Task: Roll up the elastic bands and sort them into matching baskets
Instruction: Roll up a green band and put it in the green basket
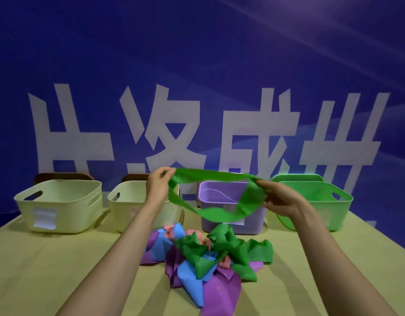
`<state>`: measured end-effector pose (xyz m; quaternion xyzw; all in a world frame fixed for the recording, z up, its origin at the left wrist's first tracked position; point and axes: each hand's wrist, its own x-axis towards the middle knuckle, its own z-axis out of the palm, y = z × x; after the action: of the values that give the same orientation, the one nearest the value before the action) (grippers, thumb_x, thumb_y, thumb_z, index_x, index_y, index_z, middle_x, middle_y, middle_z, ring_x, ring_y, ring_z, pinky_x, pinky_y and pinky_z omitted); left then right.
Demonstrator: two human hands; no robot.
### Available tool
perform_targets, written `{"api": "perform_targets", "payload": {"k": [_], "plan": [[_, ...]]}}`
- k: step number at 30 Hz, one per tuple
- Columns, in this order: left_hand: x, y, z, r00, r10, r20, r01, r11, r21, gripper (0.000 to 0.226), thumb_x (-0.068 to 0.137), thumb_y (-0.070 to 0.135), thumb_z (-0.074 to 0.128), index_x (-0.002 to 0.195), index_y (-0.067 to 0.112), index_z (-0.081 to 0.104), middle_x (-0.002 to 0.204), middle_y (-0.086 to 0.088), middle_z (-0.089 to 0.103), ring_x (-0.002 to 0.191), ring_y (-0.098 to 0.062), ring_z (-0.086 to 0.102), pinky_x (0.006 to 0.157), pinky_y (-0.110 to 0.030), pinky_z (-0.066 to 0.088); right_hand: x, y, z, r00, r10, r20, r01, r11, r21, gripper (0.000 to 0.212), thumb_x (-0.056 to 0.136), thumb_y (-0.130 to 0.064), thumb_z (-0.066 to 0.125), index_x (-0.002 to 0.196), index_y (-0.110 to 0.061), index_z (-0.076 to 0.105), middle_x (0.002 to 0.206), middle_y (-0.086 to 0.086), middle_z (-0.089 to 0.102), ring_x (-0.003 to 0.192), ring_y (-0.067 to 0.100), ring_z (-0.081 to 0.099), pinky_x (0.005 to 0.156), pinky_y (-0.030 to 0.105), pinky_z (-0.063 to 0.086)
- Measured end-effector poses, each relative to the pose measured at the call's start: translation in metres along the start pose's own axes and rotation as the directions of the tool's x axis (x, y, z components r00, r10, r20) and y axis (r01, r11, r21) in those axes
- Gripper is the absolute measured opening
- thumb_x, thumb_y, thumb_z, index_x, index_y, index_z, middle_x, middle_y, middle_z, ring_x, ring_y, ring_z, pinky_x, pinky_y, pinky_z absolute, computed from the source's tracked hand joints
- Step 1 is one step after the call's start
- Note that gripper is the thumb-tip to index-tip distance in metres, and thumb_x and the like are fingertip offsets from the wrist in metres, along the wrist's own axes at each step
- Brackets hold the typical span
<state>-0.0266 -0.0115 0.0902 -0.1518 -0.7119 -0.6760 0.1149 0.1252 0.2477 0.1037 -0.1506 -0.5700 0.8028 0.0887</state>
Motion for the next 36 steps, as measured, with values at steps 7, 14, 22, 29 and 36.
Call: {"api": "perform_targets", "payload": {"k": [7,14,22,29,36], "plan": [[-0.011,-0.005,-0.008,0.867,-0.448,0.22,0.498,0.799,-0.336,0.013,0.095,0.016,0.055,0.085,0.011,0.062,0.064,-0.002,0.069,0.055,-0.012,0.066,0.049,-0.021,0.051,-0.006,0.008,0.01,0.956,0.02,0.292,-0.061,0.989,0.132,0.055,0.019,-0.01,0.097,0.07,-0.004,0.076,0.064,0.009,0.072,0.054,0.015,0.068,0.055,0.026,0.058],[-0.014,0.006,-0.037,0.75,-0.538,0.384,0.66,0.577,-0.481,0.018,0.095,0.016,0.049,0.081,0.011,0.06,0.058,-0.004,0.068,0.049,-0.016,0.067,0.072,-0.034,0.047,-0.008,0.014,0.005,0.965,0.061,0.254,-0.058,0.998,-0.019,0.052,0.027,-0.038,0.098,0.063,-0.011,0.071,0.054,0.002,0.062,0.045,0.014,0.06,0.047,0.02,0.051],[-0.026,0.043,-0.008,0.783,-0.232,0.578,0.533,0.729,-0.43,0.014,0.095,0.02,0.051,0.093,0.016,0.064,0.077,0.001,0.072,0.066,-0.01,0.068,0.064,-0.024,0.054,0.007,0.028,0.04,0.993,0.075,0.096,0.055,0.426,-0.903,0.042,0.088,-0.044,0.062,0.108,-0.008,0.069,0.109,0.011,0.07,0.095,0.021,0.065,0.092,0.032,0.049],[-0.039,0.064,0.012,0.817,-0.017,0.577,0.331,0.832,-0.444,0.016,0.098,0.009,0.043,0.095,0.013,0.057,0.088,-0.006,0.062,0.074,-0.012,0.06,0.066,-0.022,0.05,-0.011,-0.001,0.078,0.88,-0.42,0.221,0.464,0.666,-0.584,0.018,0.094,-0.019,0.059,0.112,-0.02,0.061,0.108,0.002,0.065,0.102,0.016,0.062,0.081,0.024,0.05],[-0.038,0.064,0.016,0.828,0.137,0.544,0.113,0.909,-0.402,0.014,0.093,0.005,0.053,0.103,0.013,0.059,0.099,-0.005,0.067,0.087,-0.016,0.065,0.075,-0.023,0.053,-0.025,-0.012,0.098,0.824,-0.445,0.352,0.563,0.716,-0.413,0.025,0.091,-0.017,0.062,0.115,-0.012,0.06,0.11,0.008,0.065,0.099,0.021,0.066,0.085,0.032,0.057]]}}
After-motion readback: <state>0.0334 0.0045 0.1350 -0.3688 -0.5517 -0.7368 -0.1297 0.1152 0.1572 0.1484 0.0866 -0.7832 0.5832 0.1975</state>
